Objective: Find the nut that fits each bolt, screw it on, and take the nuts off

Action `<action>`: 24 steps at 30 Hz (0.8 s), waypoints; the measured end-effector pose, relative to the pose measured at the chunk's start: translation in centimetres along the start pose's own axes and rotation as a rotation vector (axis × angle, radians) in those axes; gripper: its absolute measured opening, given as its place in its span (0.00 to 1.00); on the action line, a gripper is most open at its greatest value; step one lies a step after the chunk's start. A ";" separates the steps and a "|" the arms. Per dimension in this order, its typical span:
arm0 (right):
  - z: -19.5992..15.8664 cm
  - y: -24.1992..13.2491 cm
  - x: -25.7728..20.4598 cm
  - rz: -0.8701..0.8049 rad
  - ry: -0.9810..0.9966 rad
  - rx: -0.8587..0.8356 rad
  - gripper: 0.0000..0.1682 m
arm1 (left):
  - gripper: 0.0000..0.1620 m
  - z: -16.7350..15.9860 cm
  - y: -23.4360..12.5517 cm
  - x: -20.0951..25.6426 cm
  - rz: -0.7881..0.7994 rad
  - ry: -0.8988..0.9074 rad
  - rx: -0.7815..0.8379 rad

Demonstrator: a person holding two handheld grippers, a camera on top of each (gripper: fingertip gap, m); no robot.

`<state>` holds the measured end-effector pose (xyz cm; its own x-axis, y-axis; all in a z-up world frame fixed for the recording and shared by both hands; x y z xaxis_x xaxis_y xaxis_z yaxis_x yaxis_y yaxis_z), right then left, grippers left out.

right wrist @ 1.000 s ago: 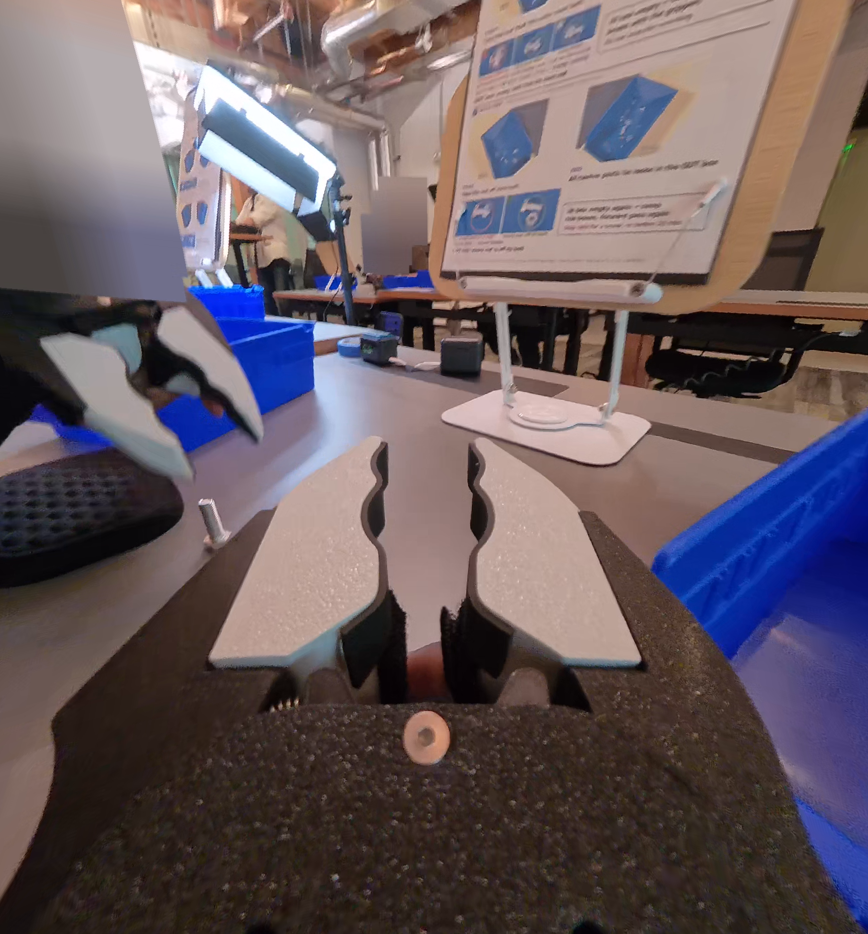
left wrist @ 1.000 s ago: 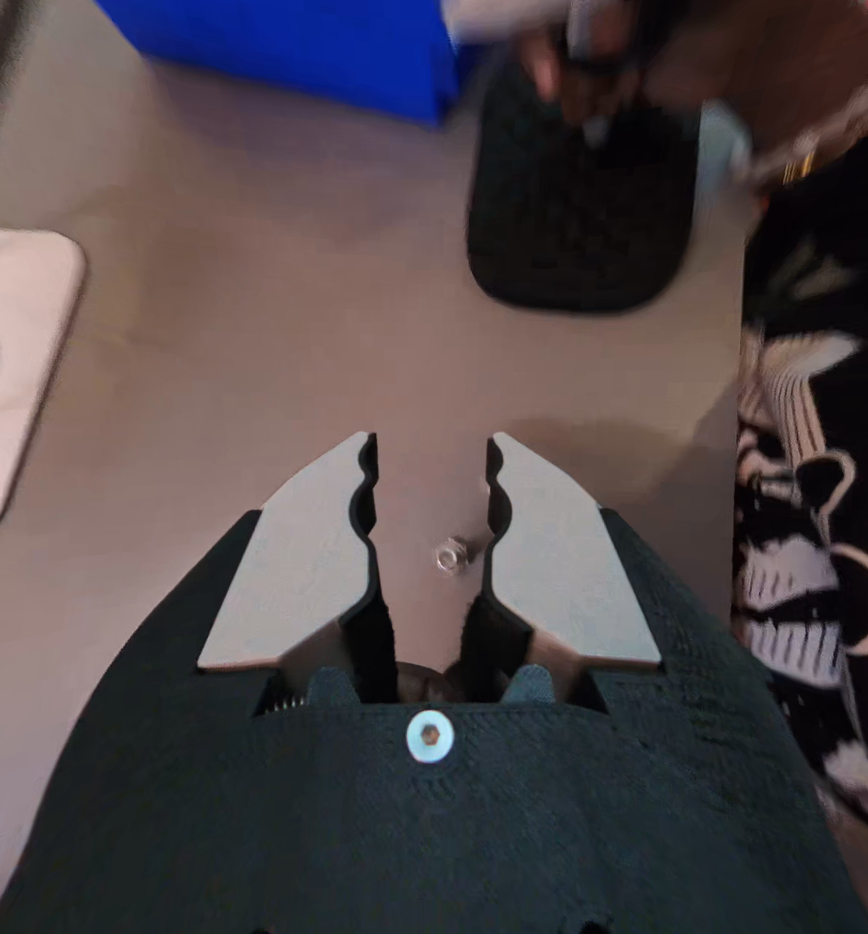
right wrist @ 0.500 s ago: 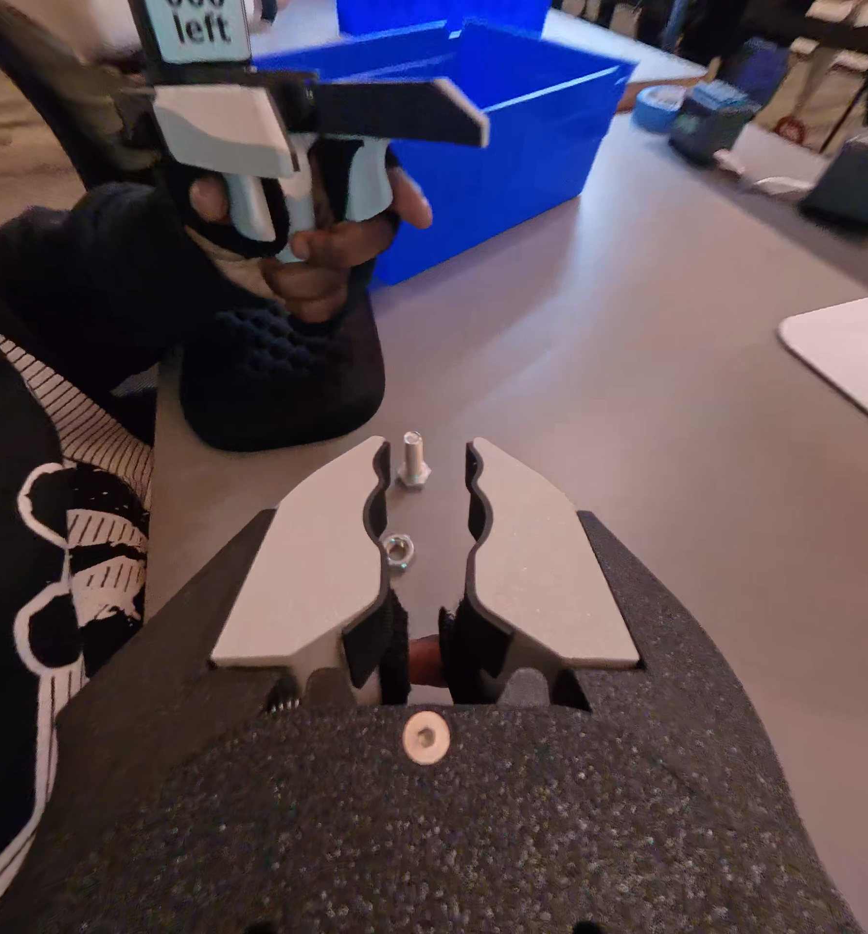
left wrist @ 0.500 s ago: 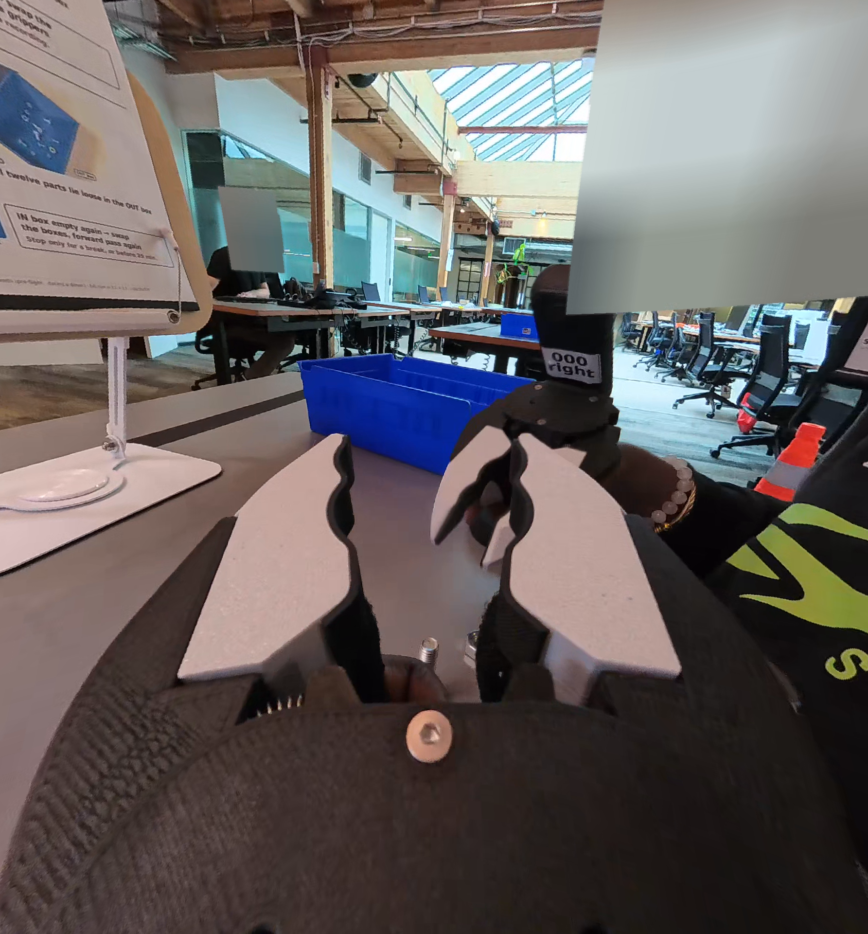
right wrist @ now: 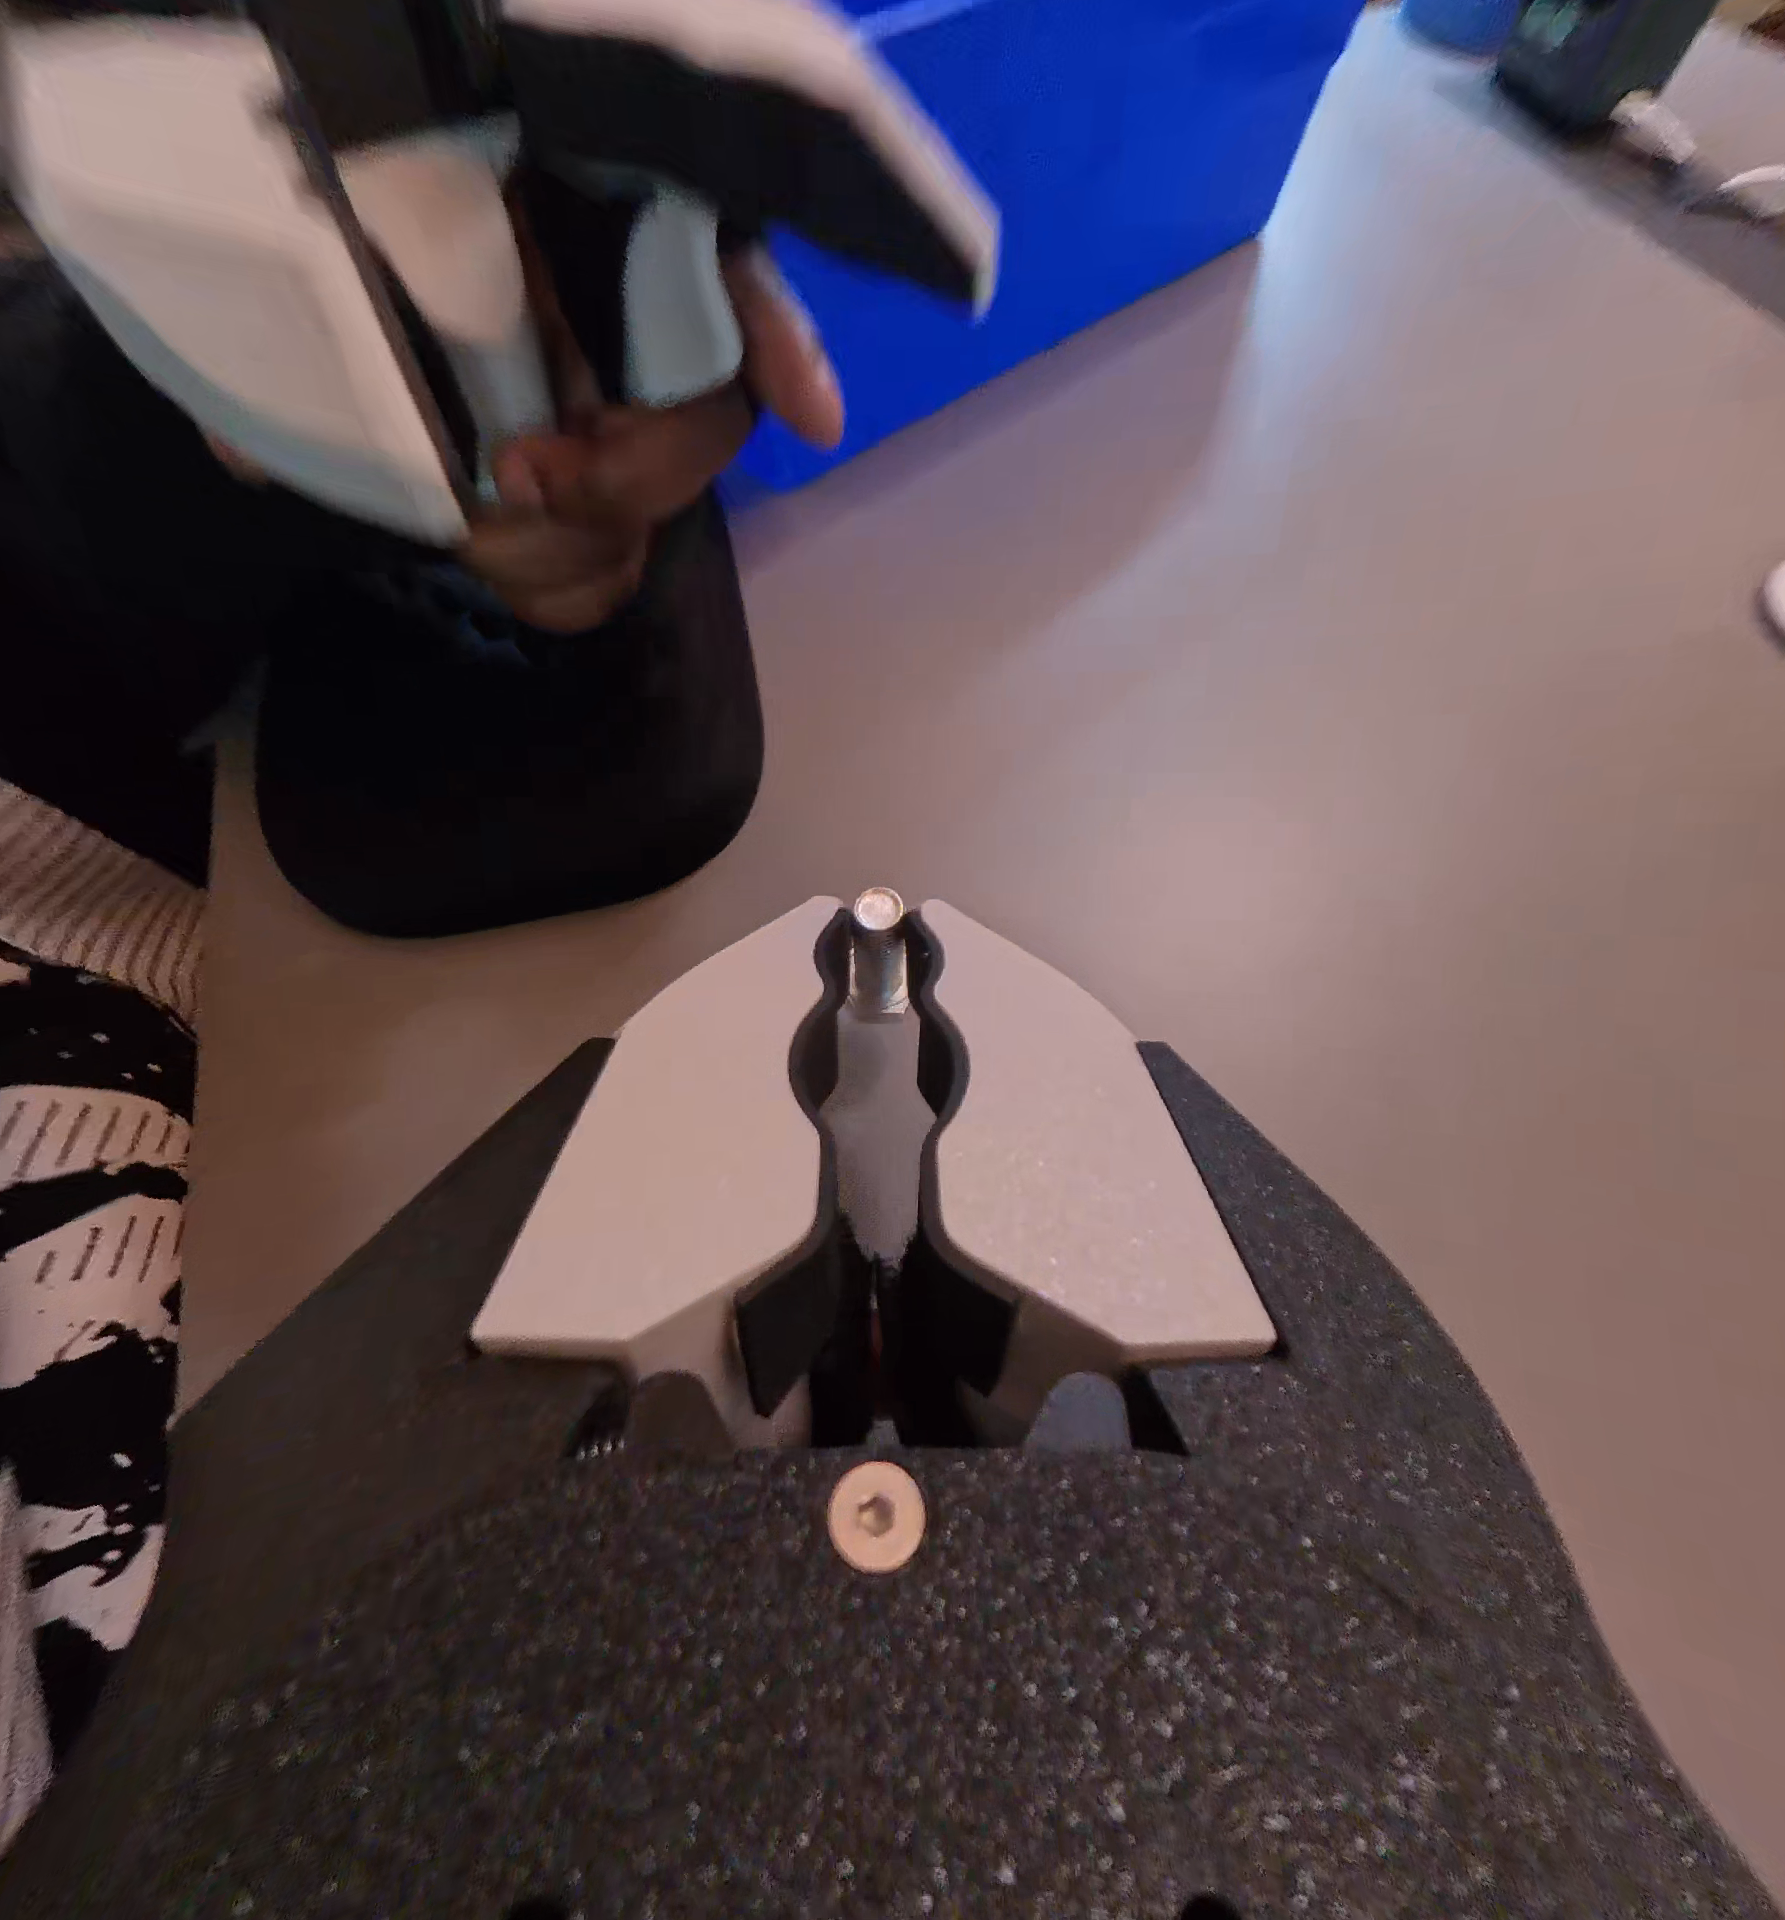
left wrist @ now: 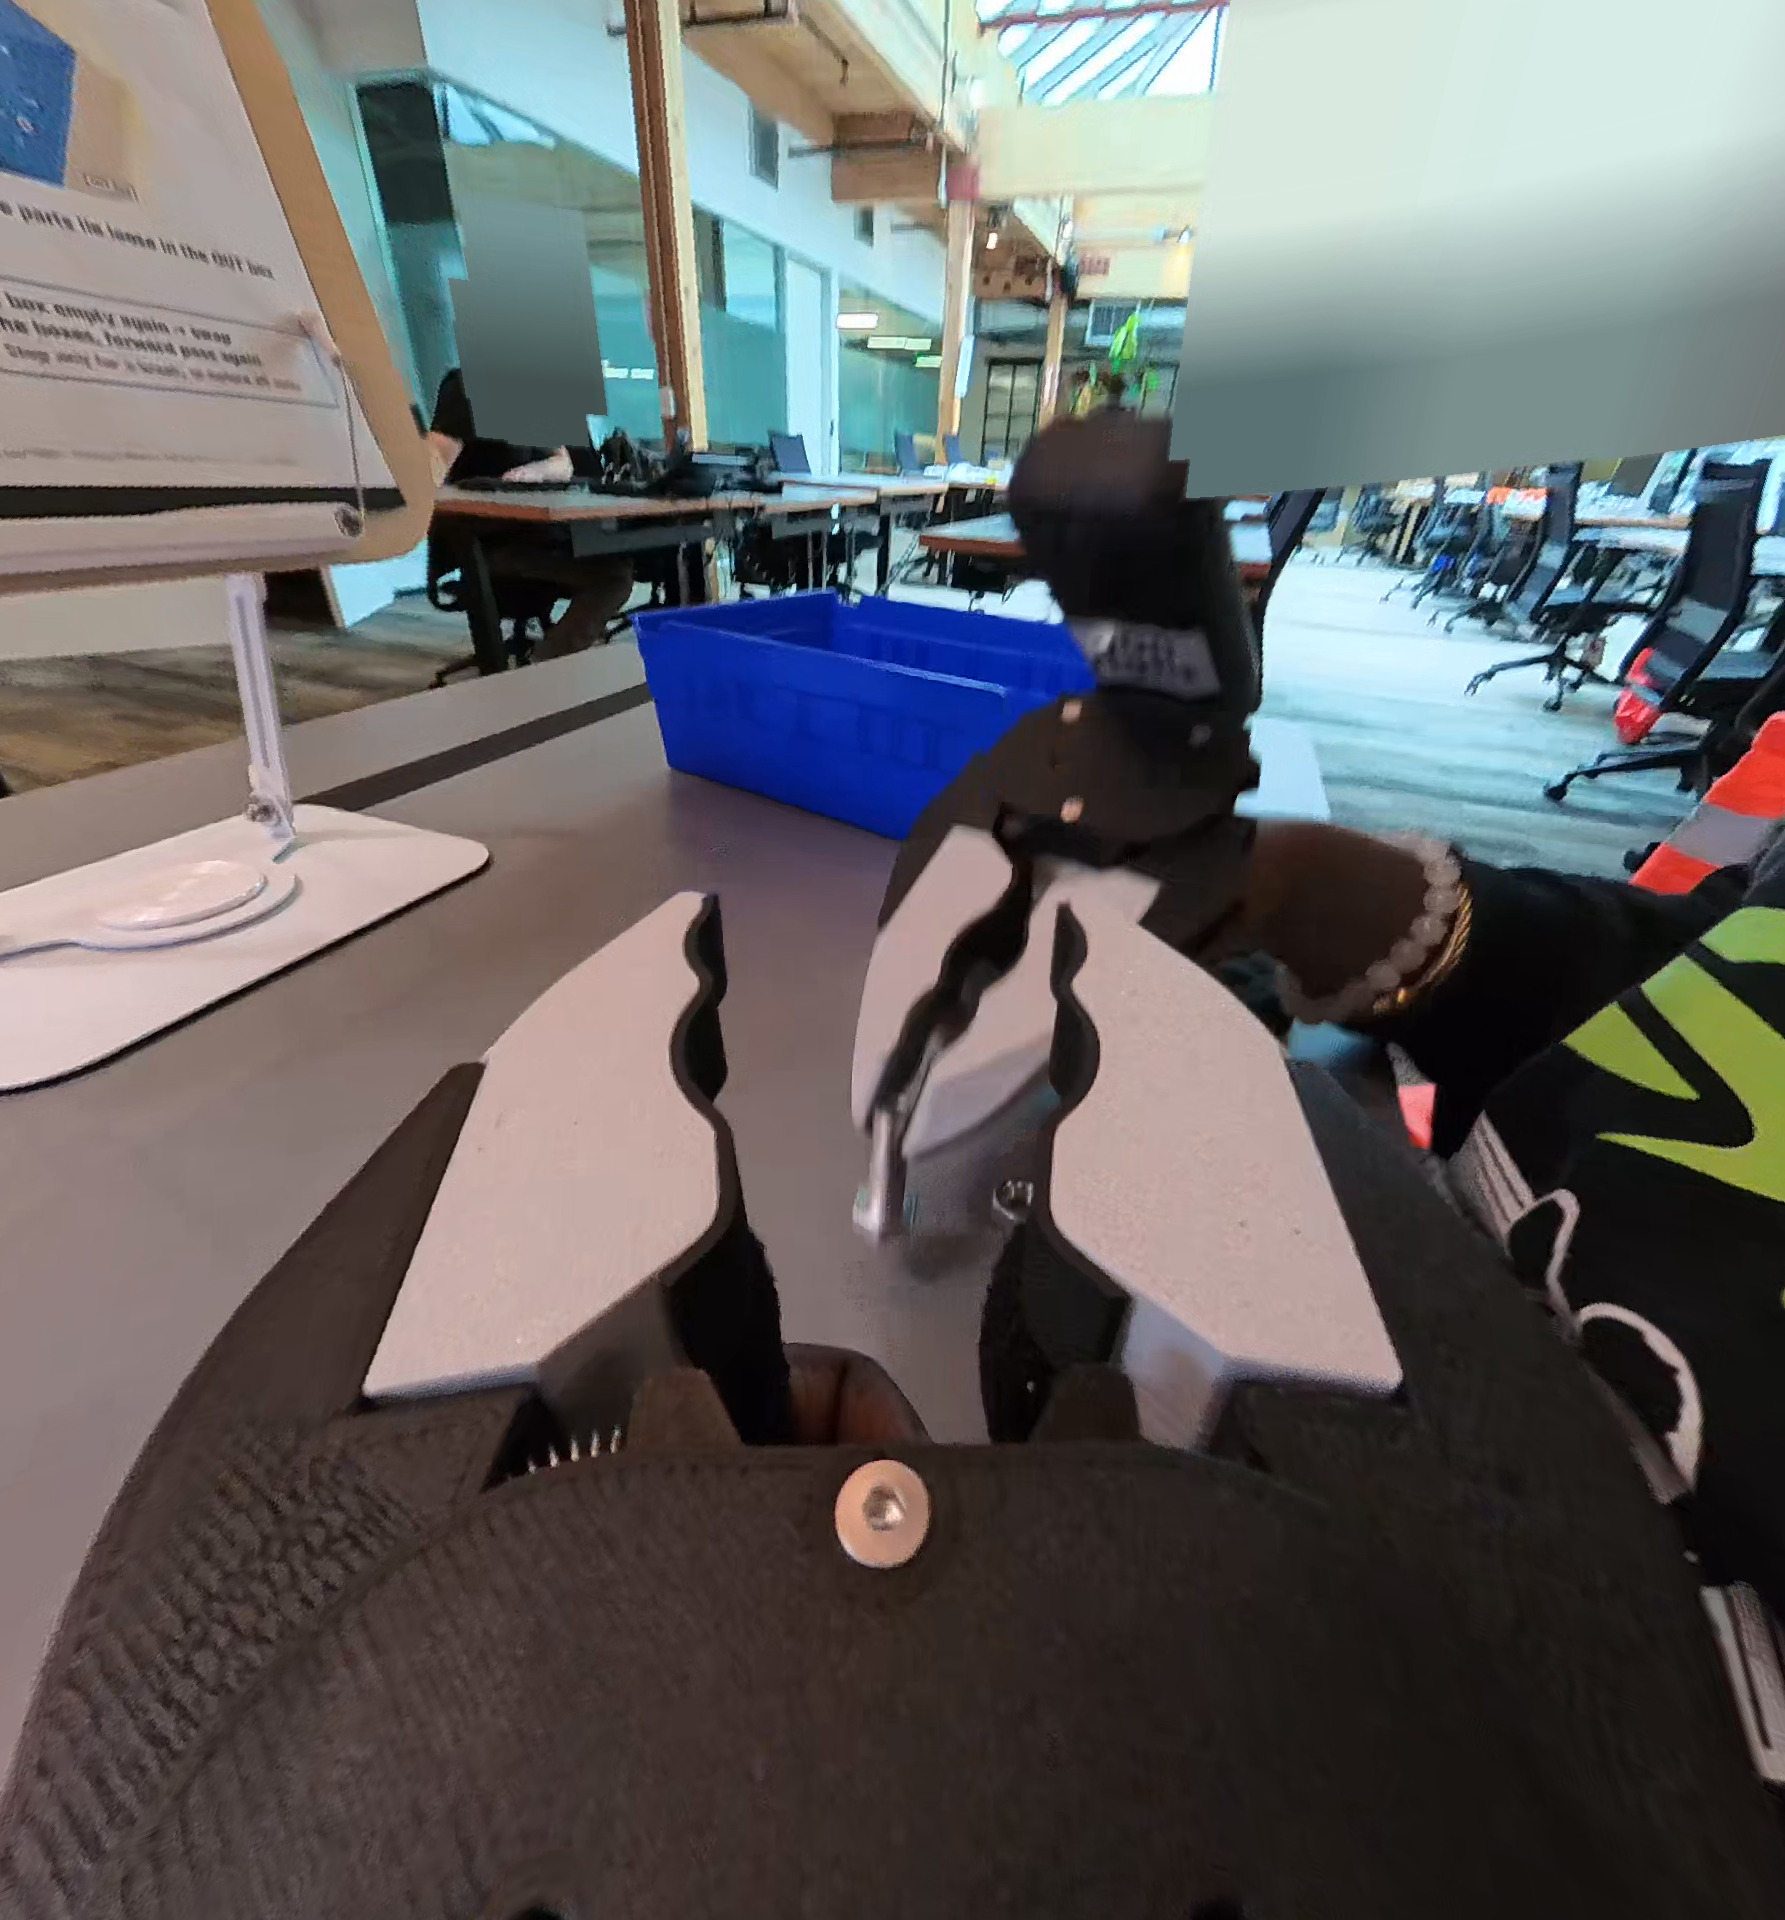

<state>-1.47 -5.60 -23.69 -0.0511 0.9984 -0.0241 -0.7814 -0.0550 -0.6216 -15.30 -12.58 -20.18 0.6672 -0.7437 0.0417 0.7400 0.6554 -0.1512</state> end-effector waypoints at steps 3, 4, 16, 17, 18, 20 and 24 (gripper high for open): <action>1.1 -3.0 0.6 -0.012 0.024 0.076 0.06 | 0.37 -0.4 1.0 0.5 0.036 0.025 -0.089; 1.6 -4.0 0.6 -0.016 0.024 0.101 0.06 | 0.37 -0.5 1.4 0.8 0.047 0.034 -0.108; 4.2 -8.0 -1.4 0.018 -0.017 0.169 0.06 | 0.29 -0.5 5.6 3.0 0.083 0.097 -0.202; 4.1 -7.9 -1.4 0.018 -0.016 0.164 0.06 | 0.27 -0.4 5.6 3.1 0.073 0.095 -0.194; 4.1 -7.8 -1.5 0.019 -0.016 0.161 0.06 | 0.26 -0.4 5.7 3.2 0.063 0.091 -0.186; 4.0 -7.7 -1.5 0.024 -0.019 0.160 0.06 | 0.23 -0.4 5.8 3.4 0.048 0.090 -0.186; 3.9 -7.6 -1.6 0.032 -0.030 0.153 0.06 | 0.18 -0.5 5.9 3.6 0.028 0.092 -0.190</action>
Point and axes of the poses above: each gripper's, where its closed fingertips meet, y out along the fingers, z out of its top, x = y × z across the jaws, the point moved 8 cm from there along -y, back along the fingers, and after that the axes turned 10 degrees about -x, right-handed, at the moved point
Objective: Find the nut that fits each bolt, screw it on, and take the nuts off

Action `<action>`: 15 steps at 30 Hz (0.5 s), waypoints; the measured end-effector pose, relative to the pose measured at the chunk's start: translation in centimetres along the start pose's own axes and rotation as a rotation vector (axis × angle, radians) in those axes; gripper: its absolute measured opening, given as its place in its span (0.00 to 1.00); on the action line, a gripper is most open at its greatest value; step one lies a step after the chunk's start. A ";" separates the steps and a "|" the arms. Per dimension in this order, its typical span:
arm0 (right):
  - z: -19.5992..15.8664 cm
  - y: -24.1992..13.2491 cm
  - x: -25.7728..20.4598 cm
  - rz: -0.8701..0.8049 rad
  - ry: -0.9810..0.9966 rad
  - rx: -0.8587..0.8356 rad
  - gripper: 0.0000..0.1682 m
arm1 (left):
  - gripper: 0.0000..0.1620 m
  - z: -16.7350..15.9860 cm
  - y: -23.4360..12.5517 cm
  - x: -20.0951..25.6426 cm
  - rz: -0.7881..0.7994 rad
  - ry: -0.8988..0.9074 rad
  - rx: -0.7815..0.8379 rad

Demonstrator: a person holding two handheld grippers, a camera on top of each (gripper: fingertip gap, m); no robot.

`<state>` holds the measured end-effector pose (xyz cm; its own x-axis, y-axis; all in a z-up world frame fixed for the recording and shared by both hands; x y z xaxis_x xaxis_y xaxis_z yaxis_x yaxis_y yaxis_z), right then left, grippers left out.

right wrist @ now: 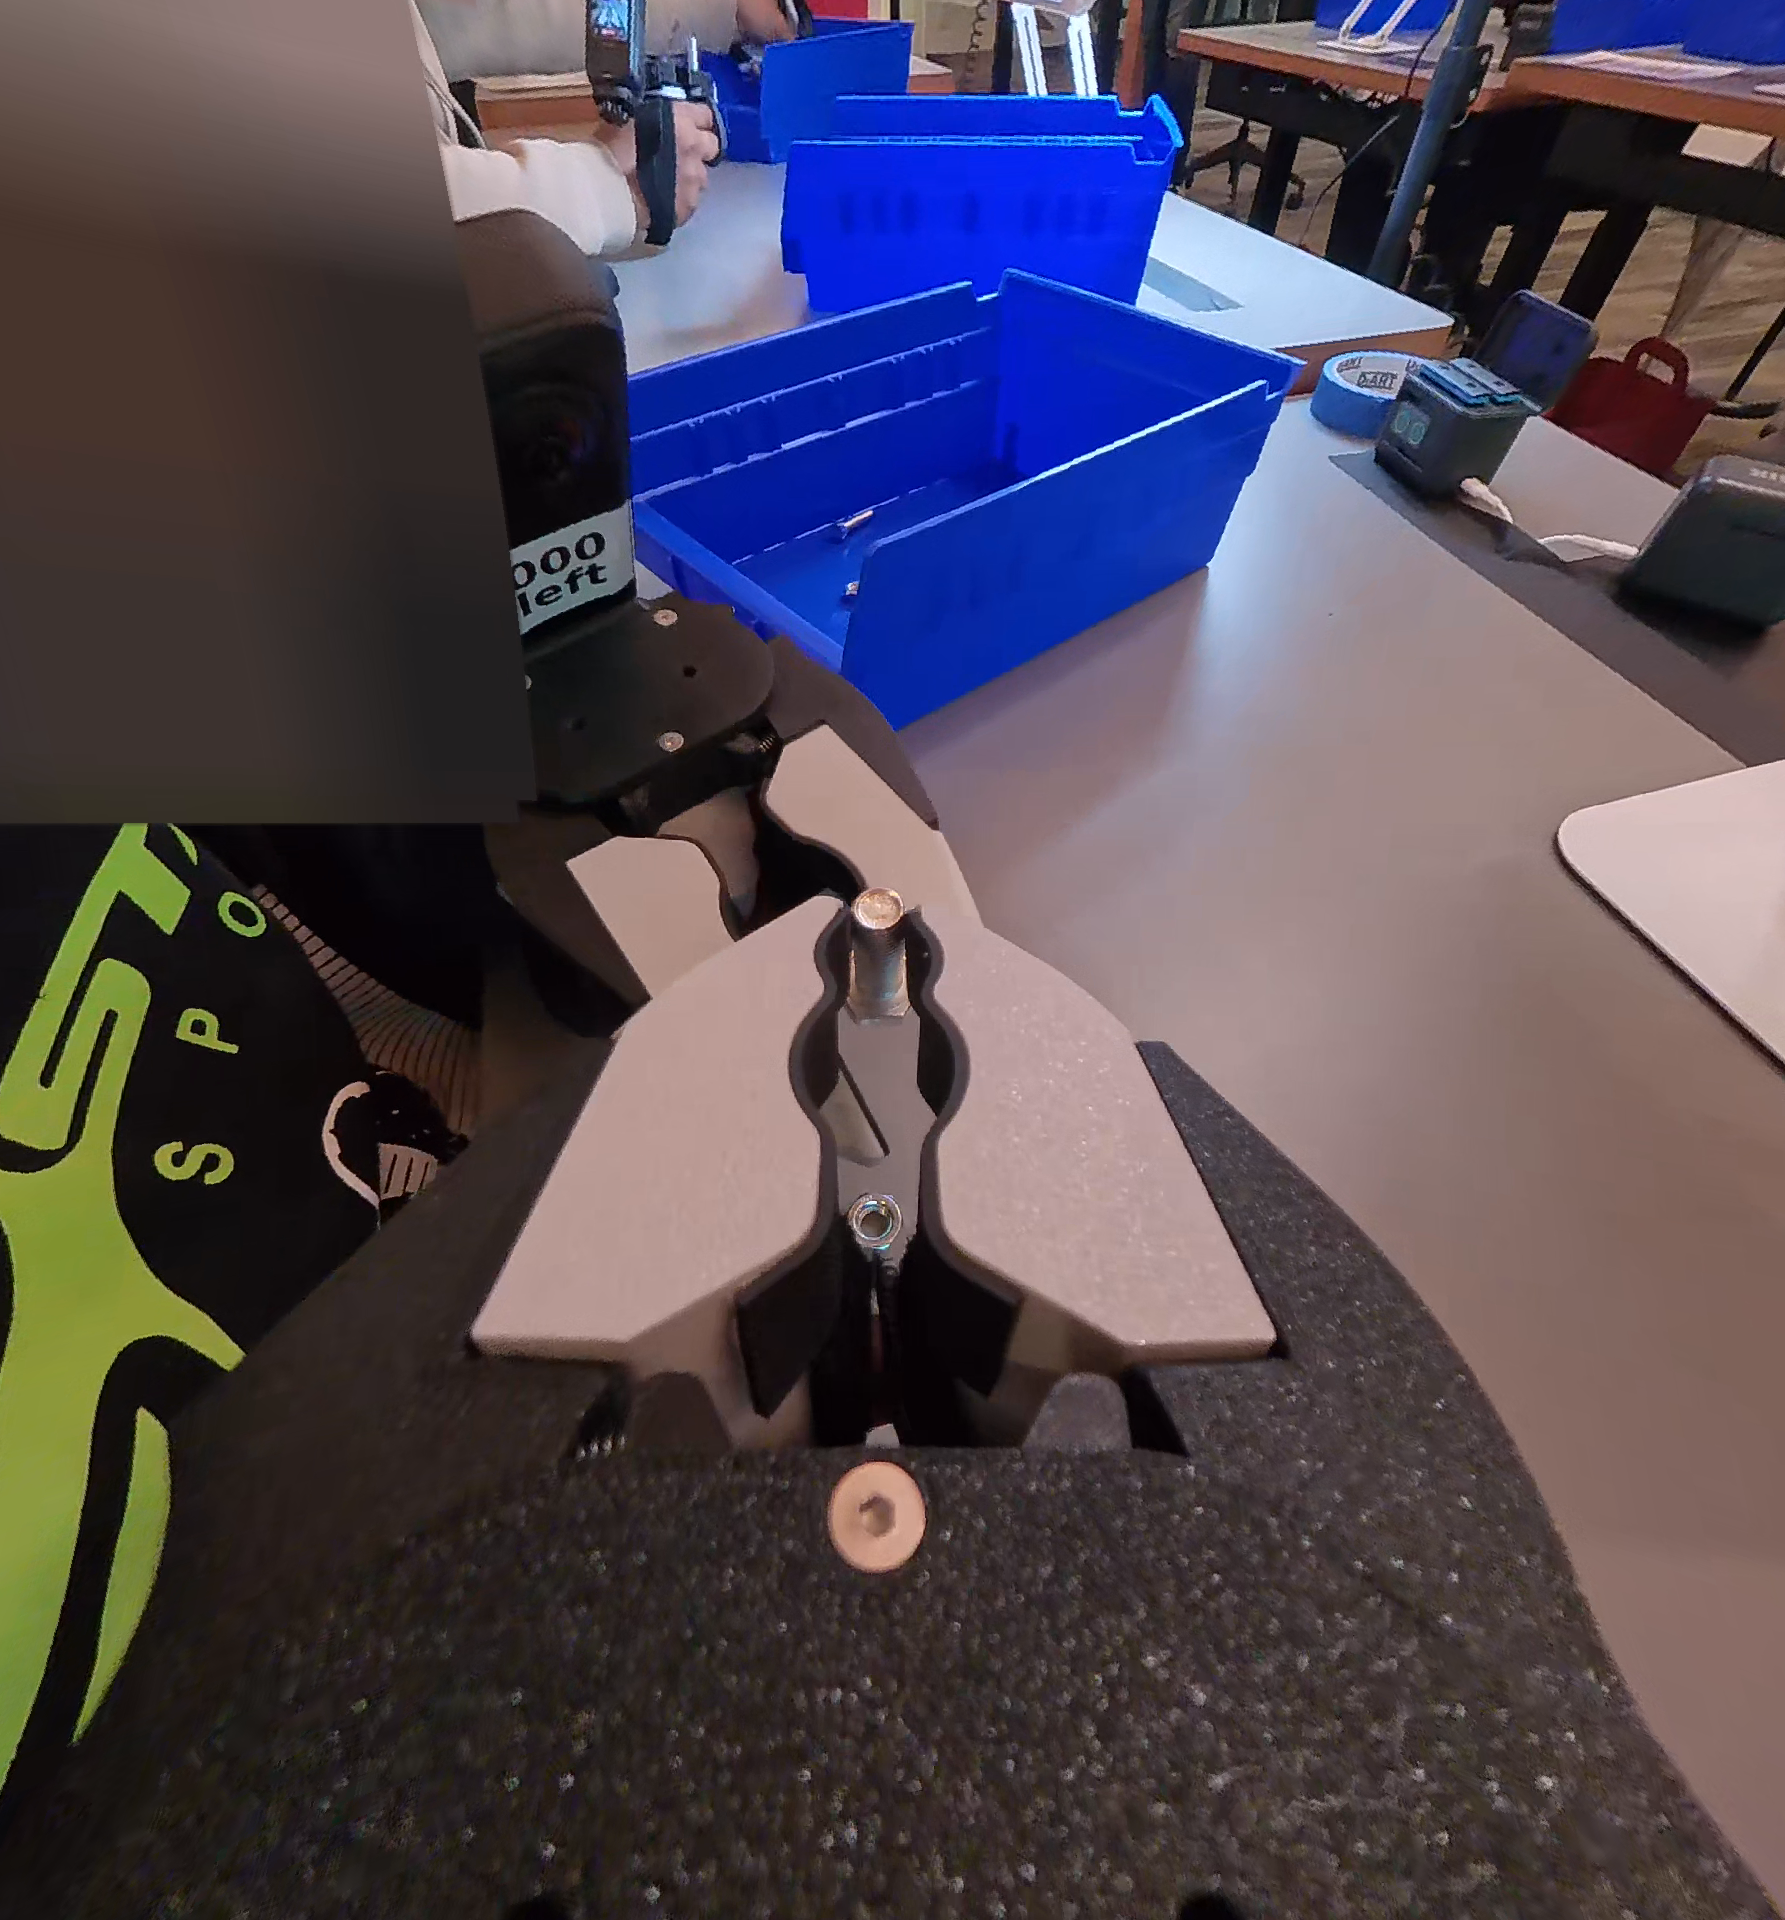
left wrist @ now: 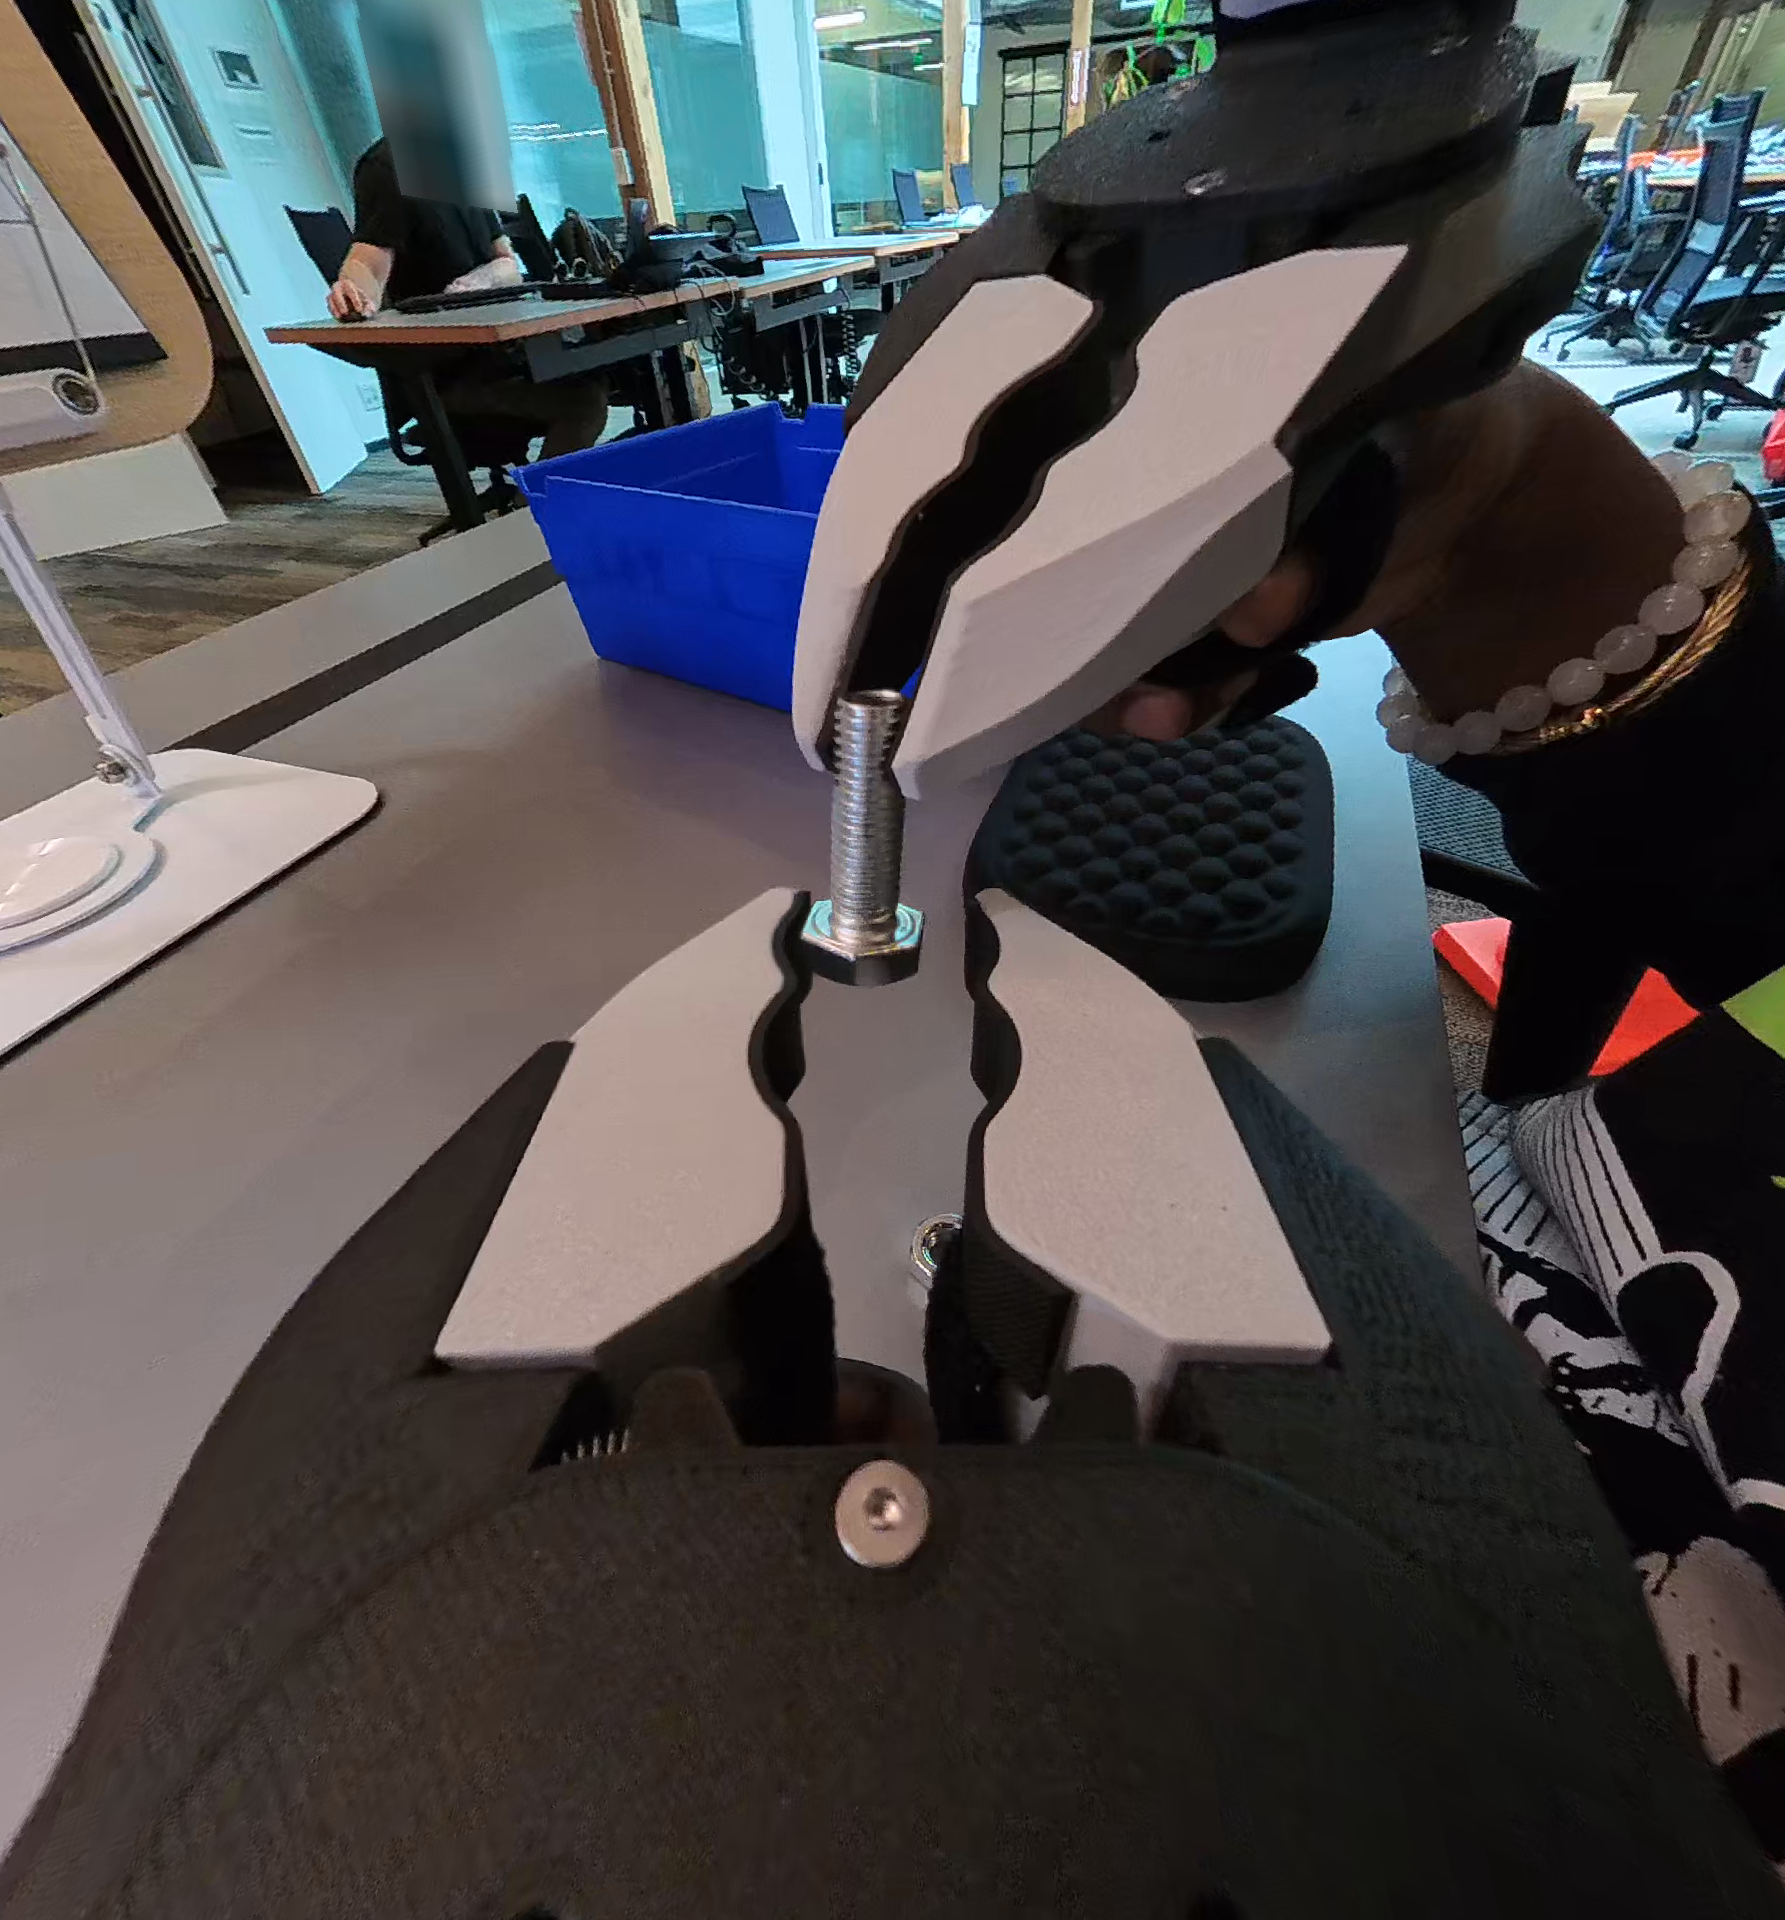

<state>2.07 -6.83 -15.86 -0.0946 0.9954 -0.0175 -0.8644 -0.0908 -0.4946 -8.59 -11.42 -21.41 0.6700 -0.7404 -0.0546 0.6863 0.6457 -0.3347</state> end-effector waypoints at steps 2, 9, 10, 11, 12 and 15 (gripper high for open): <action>0.0 0.0 0.0 0.006 -0.004 -0.002 0.06 | 0.15 0.0 0.0 0.0 0.001 -0.001 0.001; 0.1 0.0 -0.1 0.016 -0.022 0.043 0.07 | 0.11 0.0 -0.3 -0.2 -0.026 -0.023 0.031; 0.0 -0.3 0.0 0.007 -0.021 0.054 0.10 | 0.11 0.0 -0.6 -0.5 -0.026 -0.039 0.037; -0.2 -0.4 0.3 0.001 -0.015 0.049 0.14 | 0.11 -0.1 -0.9 -0.8 -0.023 -0.052 0.041; -0.8 -0.4 0.5 0.006 -0.008 0.017 0.16 | 0.11 -0.2 -1.2 -1.2 -0.019 -0.061 0.046; -3.8 1.2 0.9 0.068 0.008 -0.210 0.21 | 0.10 -0.6 -2.1 -2.0 0.000 -0.073 0.051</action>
<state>2.87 -5.91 -19.76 -0.1439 0.9876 -0.0636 -0.7340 -0.1496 -0.6625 -11.56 -11.44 -21.18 0.6875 -0.7261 0.0146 0.6986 0.6557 -0.2863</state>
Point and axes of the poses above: each gripper's, where its closed fingertips meet, y out along the fingers, z out of its top, x = y × z across the jaws, the point moved 8 cm from there along -y, back along the fingers, and after that the axes turned 10 degrees about -x, right-handed, at the moved point
